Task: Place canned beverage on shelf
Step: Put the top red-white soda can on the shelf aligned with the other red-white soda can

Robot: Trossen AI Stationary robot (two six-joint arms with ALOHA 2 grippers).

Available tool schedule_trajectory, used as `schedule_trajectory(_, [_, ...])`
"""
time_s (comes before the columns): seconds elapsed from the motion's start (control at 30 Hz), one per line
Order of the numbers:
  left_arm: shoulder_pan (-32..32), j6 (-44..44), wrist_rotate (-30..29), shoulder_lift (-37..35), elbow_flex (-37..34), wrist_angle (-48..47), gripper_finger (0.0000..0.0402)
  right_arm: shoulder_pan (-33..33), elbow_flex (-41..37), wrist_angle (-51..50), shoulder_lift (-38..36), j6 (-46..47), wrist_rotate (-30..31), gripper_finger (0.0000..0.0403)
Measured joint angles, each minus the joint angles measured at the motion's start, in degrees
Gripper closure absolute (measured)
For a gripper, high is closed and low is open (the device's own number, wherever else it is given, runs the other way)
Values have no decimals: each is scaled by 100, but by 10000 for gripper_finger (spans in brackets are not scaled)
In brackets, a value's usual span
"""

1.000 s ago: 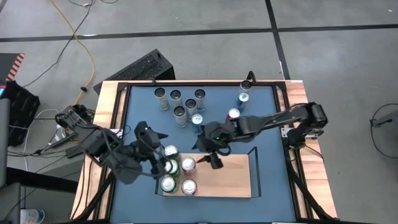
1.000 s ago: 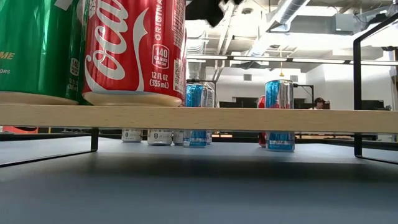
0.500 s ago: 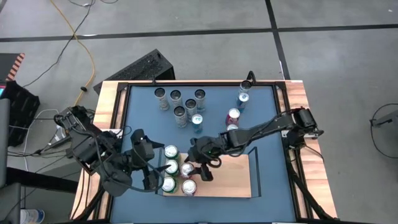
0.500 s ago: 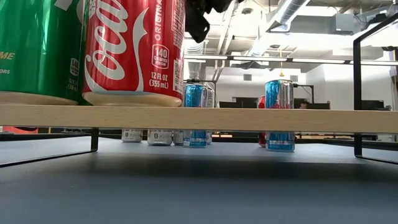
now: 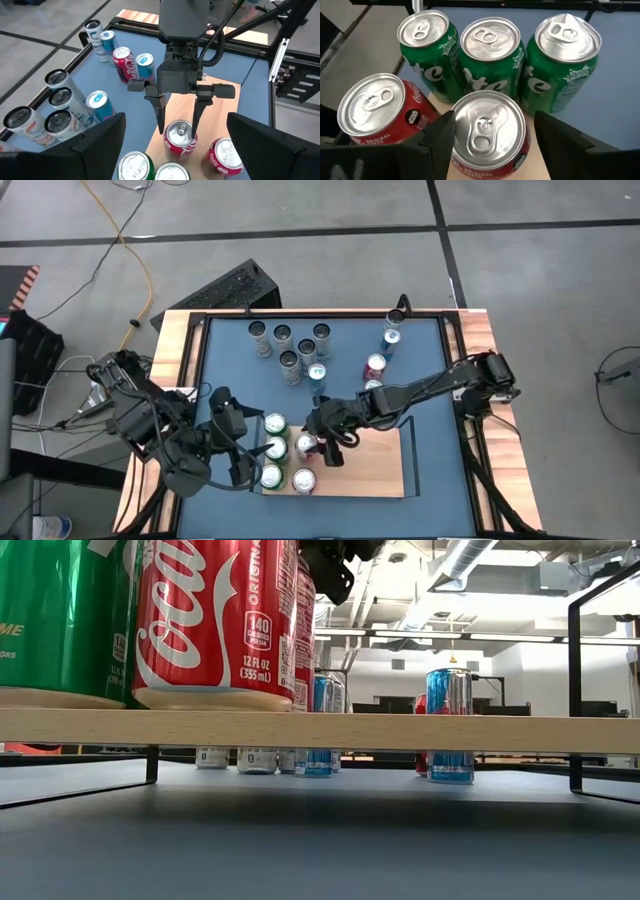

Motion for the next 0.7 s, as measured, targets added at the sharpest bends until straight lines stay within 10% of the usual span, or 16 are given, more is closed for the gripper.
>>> schedule_trajectory(0.7, [0,45,-4,2,0,-2,69,-198,4,-424,-11,-1334,-1023,147])
